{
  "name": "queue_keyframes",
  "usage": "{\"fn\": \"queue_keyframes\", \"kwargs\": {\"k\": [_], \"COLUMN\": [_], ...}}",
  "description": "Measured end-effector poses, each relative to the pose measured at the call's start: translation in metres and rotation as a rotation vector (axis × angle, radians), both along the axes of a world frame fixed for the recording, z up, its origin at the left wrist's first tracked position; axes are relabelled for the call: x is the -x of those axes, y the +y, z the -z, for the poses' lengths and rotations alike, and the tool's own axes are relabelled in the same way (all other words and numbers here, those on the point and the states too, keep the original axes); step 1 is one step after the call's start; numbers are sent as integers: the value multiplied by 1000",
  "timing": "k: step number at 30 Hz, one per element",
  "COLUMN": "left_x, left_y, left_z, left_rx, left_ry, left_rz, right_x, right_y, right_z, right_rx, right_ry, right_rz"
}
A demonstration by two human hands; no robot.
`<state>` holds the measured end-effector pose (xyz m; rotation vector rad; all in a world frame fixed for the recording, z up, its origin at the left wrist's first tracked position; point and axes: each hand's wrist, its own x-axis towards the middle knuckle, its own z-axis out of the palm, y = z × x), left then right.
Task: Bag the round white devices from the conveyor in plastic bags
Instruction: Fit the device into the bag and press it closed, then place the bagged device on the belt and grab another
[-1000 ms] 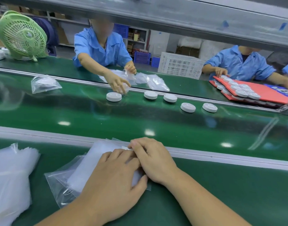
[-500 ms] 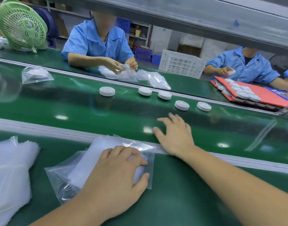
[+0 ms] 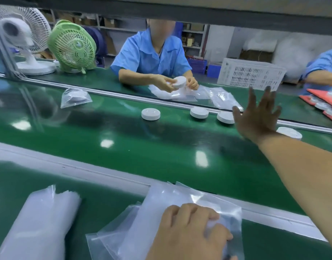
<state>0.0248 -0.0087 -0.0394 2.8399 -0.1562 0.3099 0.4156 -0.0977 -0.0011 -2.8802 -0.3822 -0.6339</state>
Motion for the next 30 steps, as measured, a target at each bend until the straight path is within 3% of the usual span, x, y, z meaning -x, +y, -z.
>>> {"fn": "queue_keyframes", "kwargs": {"k": [2,3,6,9,14,17,21,30], "left_x": [-3,-5,-6,-4,3,5,8,17], "left_y": [2,3,3,1,-1,3,2,-2], "left_z": [2,2,2,1,-5,4,1,-10], "left_rx": [-41,-16,-9,60,148,148,196,122], "left_ry": [-37,-51,-44,-76,-29,-52,-78,-57], "left_rz": [12,12,-25,-53,-115,-116,-126,-138], "right_x": [-16,-17,-11,11,89,178,286,303], "right_y": [-4,-8,-20,-27,-43,-72,-118,-148], "right_z": [25,35,36,19,-16,-21,-3,40], "right_rx": [218,316,241,182,-315,-548,-429,-237], "right_ry": [322,368,216,182,178,238,19,-314], "right_rz": [7,-4,-106,-179,-294,-533,-901,-998]}}
